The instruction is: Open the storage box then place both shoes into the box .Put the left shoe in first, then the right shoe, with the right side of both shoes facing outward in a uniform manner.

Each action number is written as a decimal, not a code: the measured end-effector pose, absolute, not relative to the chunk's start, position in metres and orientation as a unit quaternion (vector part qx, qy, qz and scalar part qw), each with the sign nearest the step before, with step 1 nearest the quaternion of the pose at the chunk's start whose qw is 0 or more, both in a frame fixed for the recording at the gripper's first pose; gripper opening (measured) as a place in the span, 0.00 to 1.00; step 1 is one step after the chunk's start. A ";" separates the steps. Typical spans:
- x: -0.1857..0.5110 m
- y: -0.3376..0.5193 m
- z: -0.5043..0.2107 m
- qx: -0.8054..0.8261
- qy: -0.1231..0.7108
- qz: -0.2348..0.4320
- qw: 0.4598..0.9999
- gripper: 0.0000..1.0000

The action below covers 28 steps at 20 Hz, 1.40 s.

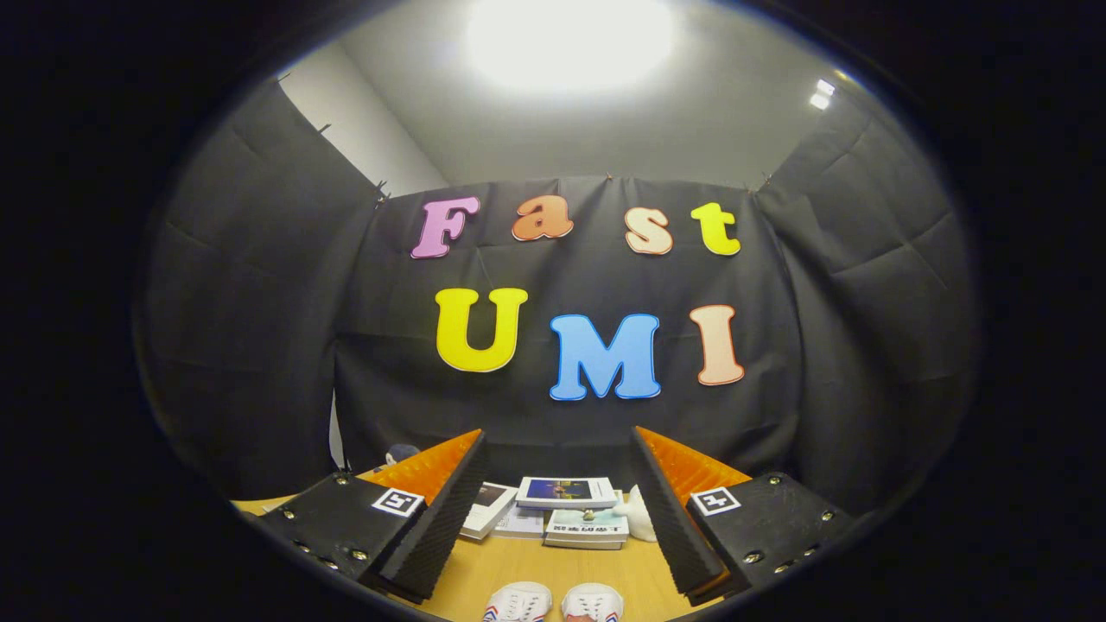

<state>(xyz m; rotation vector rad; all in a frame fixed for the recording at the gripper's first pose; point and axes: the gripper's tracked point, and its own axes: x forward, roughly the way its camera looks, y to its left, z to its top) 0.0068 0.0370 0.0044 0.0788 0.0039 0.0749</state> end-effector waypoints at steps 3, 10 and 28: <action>0.007 0.048 -0.019 0.089 0.039 0.051 0.994 0.97; 0.003 0.080 -0.058 0.173 0.102 0.087 0.976 0.97; -0.017 0.159 -0.165 0.407 0.289 0.156 0.852 0.98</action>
